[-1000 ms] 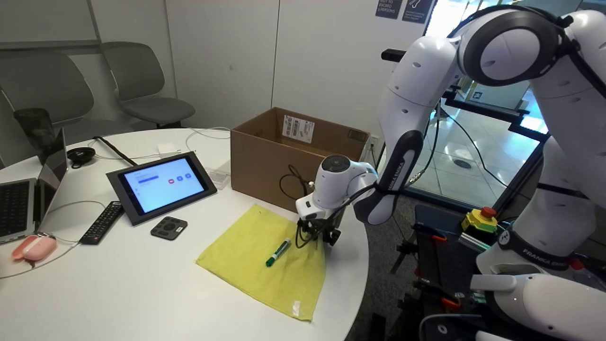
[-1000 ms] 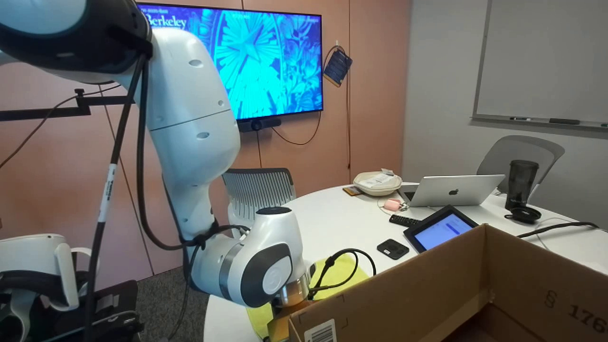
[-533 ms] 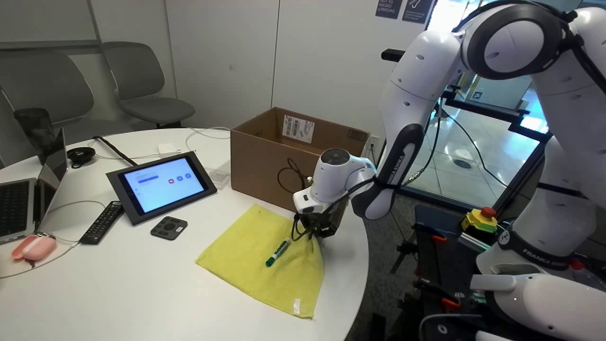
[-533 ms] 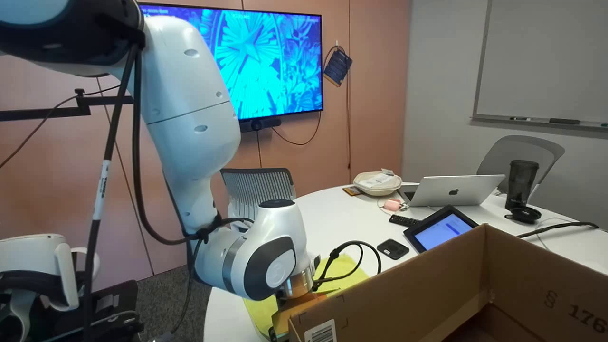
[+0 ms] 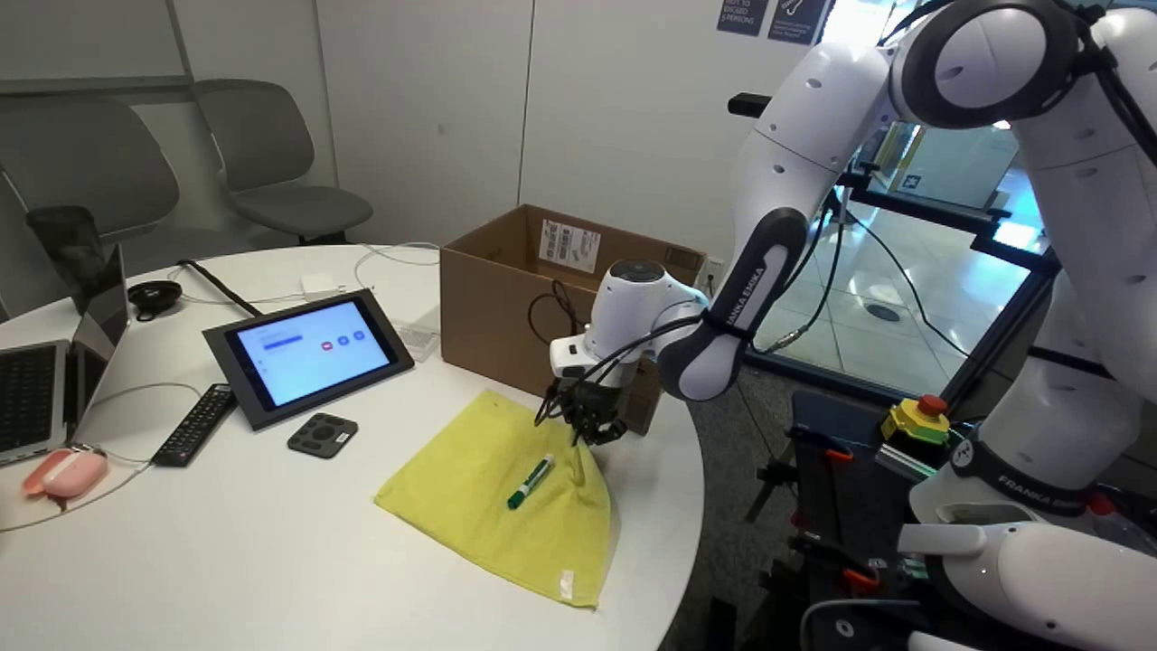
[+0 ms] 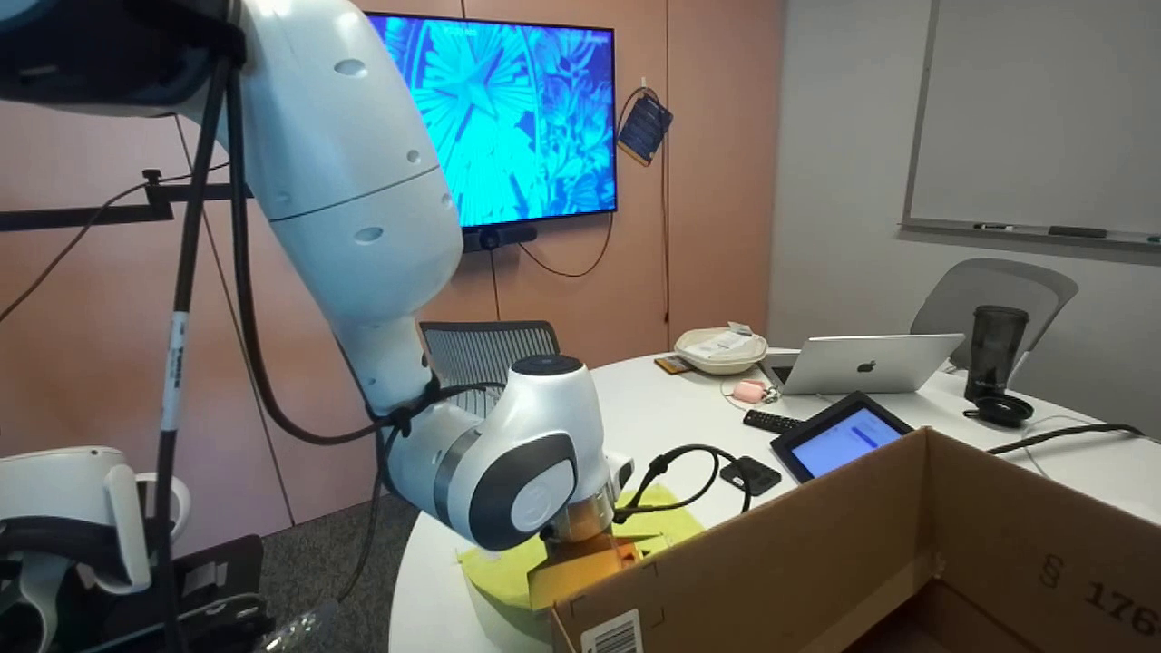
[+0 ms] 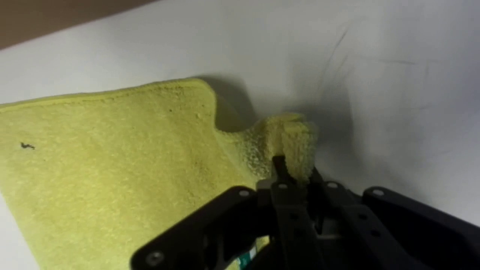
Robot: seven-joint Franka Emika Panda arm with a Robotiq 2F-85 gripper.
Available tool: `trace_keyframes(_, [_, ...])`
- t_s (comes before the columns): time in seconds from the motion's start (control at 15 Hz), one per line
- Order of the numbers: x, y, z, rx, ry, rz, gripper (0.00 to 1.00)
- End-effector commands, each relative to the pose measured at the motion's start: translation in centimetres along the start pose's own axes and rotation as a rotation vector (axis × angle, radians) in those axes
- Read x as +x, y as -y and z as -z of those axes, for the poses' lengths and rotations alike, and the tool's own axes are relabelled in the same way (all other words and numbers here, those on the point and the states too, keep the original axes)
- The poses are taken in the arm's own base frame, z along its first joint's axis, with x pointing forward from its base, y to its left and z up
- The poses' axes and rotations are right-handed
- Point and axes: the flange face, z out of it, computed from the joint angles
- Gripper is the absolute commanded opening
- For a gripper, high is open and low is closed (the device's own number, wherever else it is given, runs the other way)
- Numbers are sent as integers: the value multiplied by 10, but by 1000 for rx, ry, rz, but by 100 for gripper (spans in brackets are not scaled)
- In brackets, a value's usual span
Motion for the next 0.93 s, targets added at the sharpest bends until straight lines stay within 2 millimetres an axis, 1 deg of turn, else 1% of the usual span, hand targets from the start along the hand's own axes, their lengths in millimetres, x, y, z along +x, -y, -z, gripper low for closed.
trace_keyframes(0.0, [8, -25, 15, -27, -43, -109, 6])
trace_keyframes(0.33, [14, -68, 35, -117, -74, -318, 4])
trace_keyframes(0.53, [24, -90, 47, -184, -93, -435, 4])
trace_keyframes(0.67, [32, -104, 50, -232, -90, -520, 4])
trace_keyframes(0.87, [50, -120, 42, -280, -57, -623, 4])
